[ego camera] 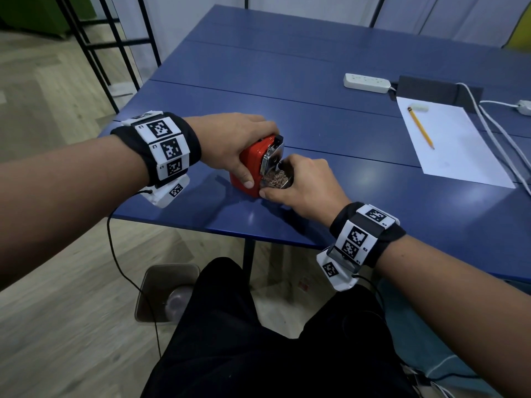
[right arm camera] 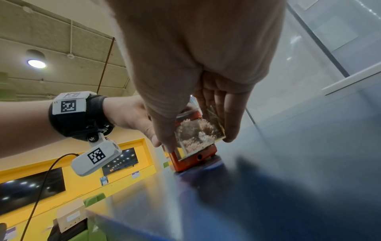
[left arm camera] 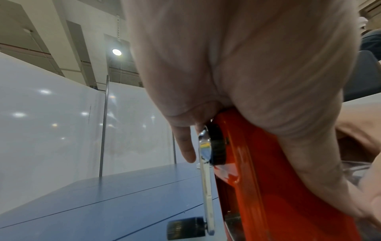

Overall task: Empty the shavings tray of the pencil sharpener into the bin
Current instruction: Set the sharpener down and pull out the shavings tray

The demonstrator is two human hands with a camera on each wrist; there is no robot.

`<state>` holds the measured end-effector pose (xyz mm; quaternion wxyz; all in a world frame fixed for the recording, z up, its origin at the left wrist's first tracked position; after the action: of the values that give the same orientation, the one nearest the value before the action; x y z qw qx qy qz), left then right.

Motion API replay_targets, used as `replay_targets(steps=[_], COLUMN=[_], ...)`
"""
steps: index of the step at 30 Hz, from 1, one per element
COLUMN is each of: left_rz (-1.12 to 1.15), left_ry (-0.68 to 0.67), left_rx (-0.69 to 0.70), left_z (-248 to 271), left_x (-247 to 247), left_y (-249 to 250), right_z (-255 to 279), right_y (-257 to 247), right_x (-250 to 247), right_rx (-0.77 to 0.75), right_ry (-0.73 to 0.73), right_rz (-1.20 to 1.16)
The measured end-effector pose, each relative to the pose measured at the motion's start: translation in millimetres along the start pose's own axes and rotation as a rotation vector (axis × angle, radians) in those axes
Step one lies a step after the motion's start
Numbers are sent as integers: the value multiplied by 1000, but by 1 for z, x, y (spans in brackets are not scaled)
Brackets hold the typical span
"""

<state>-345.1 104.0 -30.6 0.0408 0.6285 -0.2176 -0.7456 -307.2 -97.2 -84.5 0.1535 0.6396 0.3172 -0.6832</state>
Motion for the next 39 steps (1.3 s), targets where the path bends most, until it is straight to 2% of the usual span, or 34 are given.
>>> replay_targets(steps=[20, 28, 34, 39], left_rz=[-31, -24, -43, -87], left_ry=[-26, 25, 146, 413], left_rx=[-38, -101, -179, -260], left_z=[-1, -11, -9, 17], left_x=[-3, -6, 1, 25], left_y=[2, 7, 12, 18], right_z=[28, 39, 45, 48], right_y=[23, 23, 23, 23], right_x=[-9, -10, -9, -7], right_rx=[31, 21, 8, -23], right_ry=[-10, -19, -45, -87], right_rz=[37, 46, 48, 20])
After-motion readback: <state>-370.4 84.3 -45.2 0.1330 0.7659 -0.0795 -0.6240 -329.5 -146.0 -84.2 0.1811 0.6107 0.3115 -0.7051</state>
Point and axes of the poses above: each hand's wrist, its own z-axis away from the middle knuckle, its own x-axis out of the palm, y = z × x, the point moved 2 cm from there along -z, towards the middle knuckle, and after that the axes turned 14 degrees about z, right-handed, at the moved point
